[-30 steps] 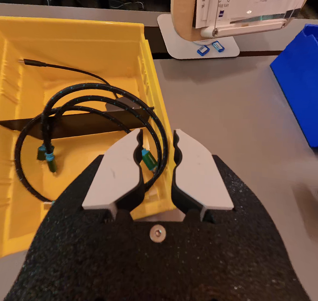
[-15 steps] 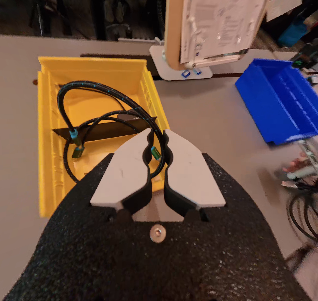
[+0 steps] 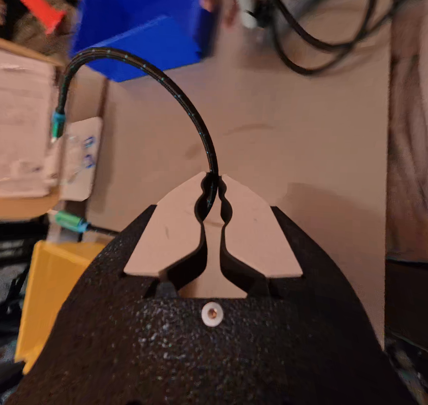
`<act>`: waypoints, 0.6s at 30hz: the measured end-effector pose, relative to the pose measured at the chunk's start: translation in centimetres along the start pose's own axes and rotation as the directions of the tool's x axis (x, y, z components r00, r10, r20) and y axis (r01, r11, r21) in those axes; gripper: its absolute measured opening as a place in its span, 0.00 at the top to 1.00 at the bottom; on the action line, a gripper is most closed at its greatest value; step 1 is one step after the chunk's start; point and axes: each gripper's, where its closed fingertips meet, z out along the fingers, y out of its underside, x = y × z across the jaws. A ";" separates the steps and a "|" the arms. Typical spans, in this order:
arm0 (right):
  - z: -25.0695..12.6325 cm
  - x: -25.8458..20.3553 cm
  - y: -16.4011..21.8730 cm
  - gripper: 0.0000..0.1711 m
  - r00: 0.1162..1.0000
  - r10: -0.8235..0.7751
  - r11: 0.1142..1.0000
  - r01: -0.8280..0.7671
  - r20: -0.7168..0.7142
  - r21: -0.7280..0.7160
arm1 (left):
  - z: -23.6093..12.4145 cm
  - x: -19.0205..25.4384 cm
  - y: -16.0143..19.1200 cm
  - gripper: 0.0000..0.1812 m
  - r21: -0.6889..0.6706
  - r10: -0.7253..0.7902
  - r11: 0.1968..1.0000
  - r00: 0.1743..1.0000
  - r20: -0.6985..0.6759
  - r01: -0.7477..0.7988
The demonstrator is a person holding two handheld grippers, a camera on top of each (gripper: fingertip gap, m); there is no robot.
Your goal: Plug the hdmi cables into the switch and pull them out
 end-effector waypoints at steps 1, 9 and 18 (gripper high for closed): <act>-0.2 0.1 -0.2 0.87 1.000 -0.001 1.000 0.001 -0.001 0.009 | 1.8 2.2 0.5 0.97 -0.011 0.050 0.999 0.997 -0.054 -0.051; -0.8 0.6 0.4 0.87 0.999 -0.011 0.999 0.009 -0.045 -0.030 | 8.0 10.0 3.1 0.96 0.117 0.118 0.989 0.973 -0.198 -0.096; -0.5 0.7 0.9 0.87 0.999 -0.014 0.998 0.011 -0.042 -0.064 | 7.4 3.6 0.0 0.76 0.293 -0.310 0.897 0.943 -0.119 0.332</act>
